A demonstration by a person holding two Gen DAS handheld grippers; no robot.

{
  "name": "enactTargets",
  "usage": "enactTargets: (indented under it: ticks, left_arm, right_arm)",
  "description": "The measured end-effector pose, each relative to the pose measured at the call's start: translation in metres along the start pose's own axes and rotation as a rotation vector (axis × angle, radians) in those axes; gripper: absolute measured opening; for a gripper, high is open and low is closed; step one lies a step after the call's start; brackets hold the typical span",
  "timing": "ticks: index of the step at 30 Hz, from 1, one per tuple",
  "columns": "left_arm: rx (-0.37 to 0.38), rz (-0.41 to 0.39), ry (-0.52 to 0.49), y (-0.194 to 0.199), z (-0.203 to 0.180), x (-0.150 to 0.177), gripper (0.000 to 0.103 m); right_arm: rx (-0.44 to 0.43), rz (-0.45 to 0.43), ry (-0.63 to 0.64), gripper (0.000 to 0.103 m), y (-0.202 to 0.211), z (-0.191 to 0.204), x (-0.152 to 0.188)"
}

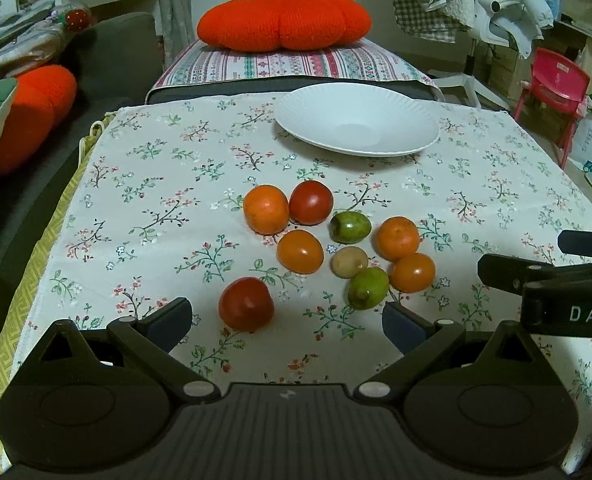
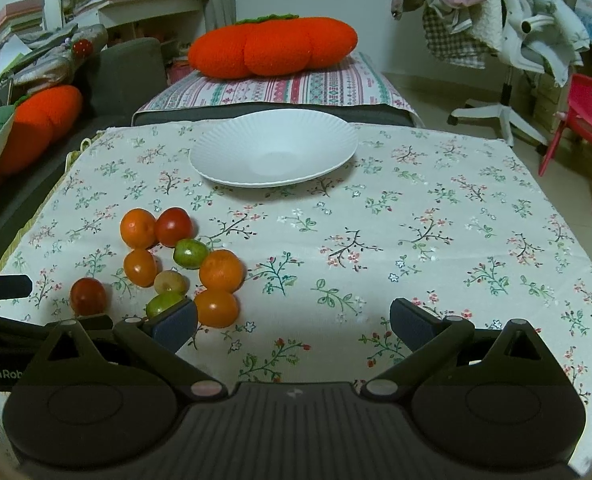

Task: Organize fruits

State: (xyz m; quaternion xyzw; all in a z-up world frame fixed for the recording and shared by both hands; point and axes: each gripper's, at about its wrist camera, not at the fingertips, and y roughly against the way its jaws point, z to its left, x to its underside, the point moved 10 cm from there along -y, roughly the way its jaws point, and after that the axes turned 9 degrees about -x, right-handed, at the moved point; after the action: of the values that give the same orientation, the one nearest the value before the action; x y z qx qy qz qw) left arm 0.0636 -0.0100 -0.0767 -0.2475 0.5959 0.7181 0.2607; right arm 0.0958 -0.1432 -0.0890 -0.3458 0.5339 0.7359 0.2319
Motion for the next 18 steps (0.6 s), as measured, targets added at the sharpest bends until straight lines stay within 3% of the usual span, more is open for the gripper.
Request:
enactTargets:
  ticks: [18]
  left_arm:
    - [-0.017,0.02,0.014,-0.0056,0.0073,0.0005,0.091]
  right_arm:
    - [-0.017,0.057,0.036,0.103,-0.0079,0.0068,0.0101]
